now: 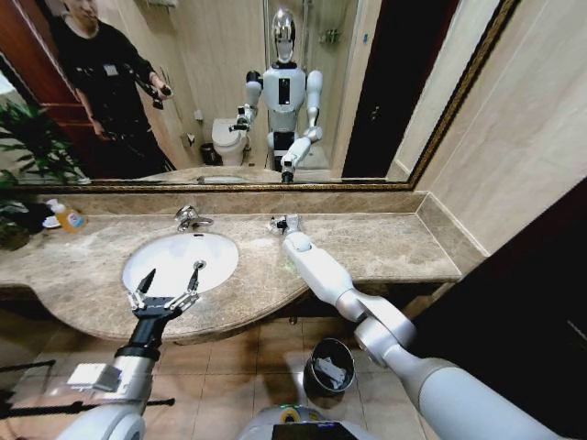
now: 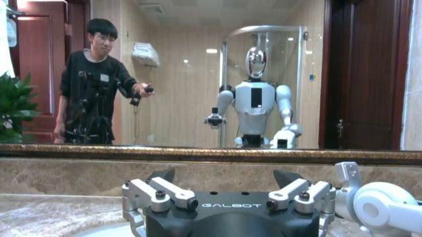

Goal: Pick up the trash from the sink and place it in the trash bin.

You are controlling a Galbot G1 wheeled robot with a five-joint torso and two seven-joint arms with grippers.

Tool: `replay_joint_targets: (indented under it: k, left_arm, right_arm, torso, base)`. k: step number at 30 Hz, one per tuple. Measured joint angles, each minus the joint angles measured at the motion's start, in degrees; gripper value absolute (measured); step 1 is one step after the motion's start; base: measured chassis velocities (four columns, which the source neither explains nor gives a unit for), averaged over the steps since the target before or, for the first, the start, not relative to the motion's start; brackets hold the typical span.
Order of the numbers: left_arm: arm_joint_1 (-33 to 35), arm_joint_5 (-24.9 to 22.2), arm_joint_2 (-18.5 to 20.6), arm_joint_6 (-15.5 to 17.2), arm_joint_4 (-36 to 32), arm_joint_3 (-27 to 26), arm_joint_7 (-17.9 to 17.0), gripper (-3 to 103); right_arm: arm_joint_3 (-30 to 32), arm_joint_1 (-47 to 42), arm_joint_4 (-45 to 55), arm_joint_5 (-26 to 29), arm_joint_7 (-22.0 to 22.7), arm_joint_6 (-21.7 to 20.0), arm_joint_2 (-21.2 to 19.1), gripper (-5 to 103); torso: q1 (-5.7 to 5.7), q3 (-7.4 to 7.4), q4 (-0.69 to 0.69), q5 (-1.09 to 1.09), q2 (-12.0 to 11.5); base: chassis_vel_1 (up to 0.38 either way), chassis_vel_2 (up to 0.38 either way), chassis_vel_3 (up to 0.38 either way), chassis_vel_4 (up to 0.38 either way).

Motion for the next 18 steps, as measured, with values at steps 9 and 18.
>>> replay_joint_targets:
  k: [9, 18]
  left_arm:
    - [0.0, 0.0, 0.0, 0.0, 0.0, 0.0, 0.0, 100]
    - [0.0, 0.0, 0.0, 0.0, 0.0, 0.0, 0.0, 100]
  right_arm:
    - [-0.9, 0.0, -0.4, 0.4, 2.2, -2.3, -0.1, 100]
    - [-2.9, 0.2, -0.3, 1.1, 3.0, -3.5, -0.1, 102]
  torso:
    - [0.0, 0.0, 0.0, 0.0, 0.0]
    - [0.0, 0.0, 0.0, 0.0, 0.0]
  base:
    - [0.0, 0.0, 0.0, 0.0]
    - [0.0, 0.0, 0.0, 0.0]
